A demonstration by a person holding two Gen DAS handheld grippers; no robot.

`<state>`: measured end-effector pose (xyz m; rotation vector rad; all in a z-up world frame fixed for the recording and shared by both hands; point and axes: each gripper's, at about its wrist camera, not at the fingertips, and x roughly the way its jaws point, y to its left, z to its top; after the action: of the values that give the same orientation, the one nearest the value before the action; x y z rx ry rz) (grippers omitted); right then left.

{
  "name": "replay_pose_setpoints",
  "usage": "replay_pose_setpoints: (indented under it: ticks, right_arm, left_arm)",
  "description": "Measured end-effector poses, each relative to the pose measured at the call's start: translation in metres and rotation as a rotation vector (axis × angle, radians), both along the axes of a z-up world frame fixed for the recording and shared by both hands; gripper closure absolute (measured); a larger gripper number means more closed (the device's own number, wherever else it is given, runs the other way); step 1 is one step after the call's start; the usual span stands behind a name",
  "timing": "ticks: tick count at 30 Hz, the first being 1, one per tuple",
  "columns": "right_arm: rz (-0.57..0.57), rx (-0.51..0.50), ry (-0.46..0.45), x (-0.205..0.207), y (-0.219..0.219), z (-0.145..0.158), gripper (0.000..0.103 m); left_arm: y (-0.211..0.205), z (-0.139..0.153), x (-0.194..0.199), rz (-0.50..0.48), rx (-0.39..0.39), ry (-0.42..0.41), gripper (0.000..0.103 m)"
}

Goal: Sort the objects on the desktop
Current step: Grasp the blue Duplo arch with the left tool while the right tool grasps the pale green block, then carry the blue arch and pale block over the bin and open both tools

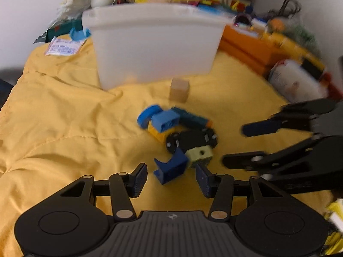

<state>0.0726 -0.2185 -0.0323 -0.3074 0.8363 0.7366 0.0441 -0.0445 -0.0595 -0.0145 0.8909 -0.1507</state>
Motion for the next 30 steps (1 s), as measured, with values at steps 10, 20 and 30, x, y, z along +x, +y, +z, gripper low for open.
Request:
replay_pose_setpoints:
  ticks: [10,20,30]
  right_arm:
    - [0.020,0.004,0.028,-0.007,0.000,-0.002,0.041]
    - [0.188,-0.009,-0.060,-0.015,0.039,-0.008,0.056]
    - [0.176,0.028,0.002,-0.002,0.042,-0.007,0.086]
  left_arm:
    - [0.022,-0.008,0.007,0.060,0.005,-0.033,0.073]
    - [0.055,-0.005,-0.013,0.144,-0.015,-0.015,0.073]
    - [0.051,0.008,-0.017,0.129,-0.026,-0.065,0.073]
